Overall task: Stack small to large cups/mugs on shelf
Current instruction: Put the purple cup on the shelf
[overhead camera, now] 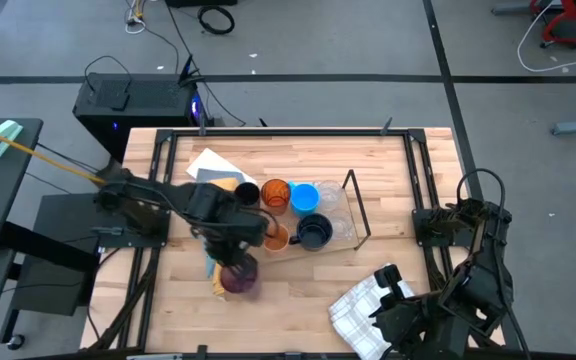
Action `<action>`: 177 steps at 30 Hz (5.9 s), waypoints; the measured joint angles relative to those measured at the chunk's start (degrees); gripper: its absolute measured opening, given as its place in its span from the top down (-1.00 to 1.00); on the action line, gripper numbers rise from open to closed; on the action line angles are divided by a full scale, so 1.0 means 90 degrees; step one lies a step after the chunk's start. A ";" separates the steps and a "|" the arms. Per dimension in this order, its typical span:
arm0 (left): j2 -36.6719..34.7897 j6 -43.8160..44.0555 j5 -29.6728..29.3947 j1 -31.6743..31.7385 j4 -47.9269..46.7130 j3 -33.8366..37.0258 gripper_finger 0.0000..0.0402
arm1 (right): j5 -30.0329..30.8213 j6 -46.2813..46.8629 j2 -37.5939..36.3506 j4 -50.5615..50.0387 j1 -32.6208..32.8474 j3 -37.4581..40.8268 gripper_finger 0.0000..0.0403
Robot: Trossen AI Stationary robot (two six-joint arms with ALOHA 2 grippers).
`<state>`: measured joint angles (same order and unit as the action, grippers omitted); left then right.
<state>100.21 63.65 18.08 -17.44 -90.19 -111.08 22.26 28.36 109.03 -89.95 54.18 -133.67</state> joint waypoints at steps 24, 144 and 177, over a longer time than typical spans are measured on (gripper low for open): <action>-0.1054 -0.0183 -0.1153 0.0890 0.0019 0.1044 0.94 | 0.0053 -0.0148 0.0000 0.0058 -0.0118 0.0000 0.63; -0.1045 -0.1143 -0.0837 0.1706 0.0660 0.2217 0.77 | 0.0046 -0.0386 0.0000 0.0046 -0.0181 0.0000 0.63; -0.0646 -0.1388 -0.0803 0.1711 0.0595 0.2219 0.52 | 0.0017 -0.0316 0.0000 -0.0010 -0.0179 -0.0001 0.63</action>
<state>94.39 51.15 10.85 -2.04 -84.84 -91.11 22.41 25.52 109.03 -90.04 52.58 -133.68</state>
